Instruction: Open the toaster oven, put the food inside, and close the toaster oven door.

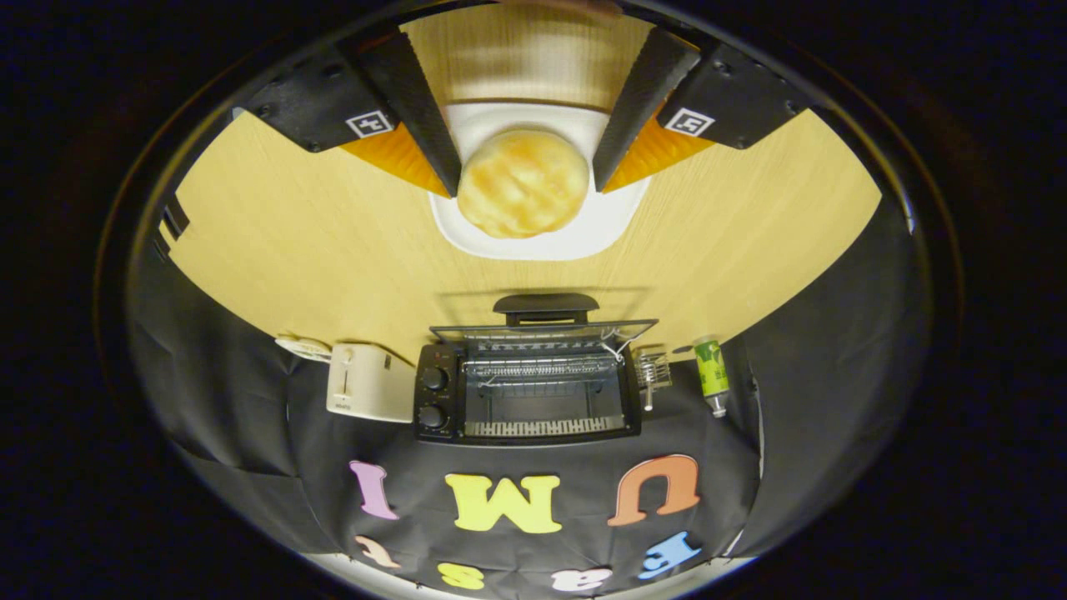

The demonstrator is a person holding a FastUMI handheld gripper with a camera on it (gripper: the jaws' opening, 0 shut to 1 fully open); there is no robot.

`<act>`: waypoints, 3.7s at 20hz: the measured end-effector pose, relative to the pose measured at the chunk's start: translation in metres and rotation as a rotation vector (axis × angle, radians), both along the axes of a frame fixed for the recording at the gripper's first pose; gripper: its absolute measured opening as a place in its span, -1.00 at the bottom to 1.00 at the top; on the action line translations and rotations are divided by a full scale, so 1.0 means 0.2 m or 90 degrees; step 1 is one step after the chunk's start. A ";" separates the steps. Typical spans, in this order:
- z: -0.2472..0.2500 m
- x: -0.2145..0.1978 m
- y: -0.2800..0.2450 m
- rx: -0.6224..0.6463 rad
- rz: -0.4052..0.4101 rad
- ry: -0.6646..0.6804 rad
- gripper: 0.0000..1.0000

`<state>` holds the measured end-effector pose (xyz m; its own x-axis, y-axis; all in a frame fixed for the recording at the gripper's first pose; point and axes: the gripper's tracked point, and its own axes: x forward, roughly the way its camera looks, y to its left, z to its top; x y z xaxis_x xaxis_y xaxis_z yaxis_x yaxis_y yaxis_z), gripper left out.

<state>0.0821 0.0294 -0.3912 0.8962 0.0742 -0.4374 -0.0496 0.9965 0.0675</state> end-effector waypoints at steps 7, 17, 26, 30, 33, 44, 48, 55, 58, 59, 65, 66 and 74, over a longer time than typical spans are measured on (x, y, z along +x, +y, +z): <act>0.15 -0.02 -0.02 0.060 -0.008 -0.034 0.70; 0.62 0.25 0.02 0.205 -0.025 -0.193 0.68; 0.71 0.88 0.05 0.373 -0.050 -0.162 0.67; 0.67 1.17 0.11 0.423 -0.046 -0.124 0.69; 0.67 1.35 0.12 0.438 -0.059 -0.125 0.70; 0.65 1.76 0.22 0.314 -0.025 -0.140 0.77; 0.61 1.76 0.23 0.303 -0.036 -0.111 0.81; 0.63 1.62 0.11 0.314 -0.075 -0.120 1.00; 0.65 1.50 0.09 0.293 -0.062 -0.124 1.00; 0.65 1.46 0.08 0.285 -0.062 -0.123 1.00; 0.63 1.24 0.07 0.259 -0.052 -0.075 1.00; 0.62 1.20 0.08 0.246 -0.043 -0.062 1.00; 0.39 0.89 0.16 0.068 0.035 0.051 1.00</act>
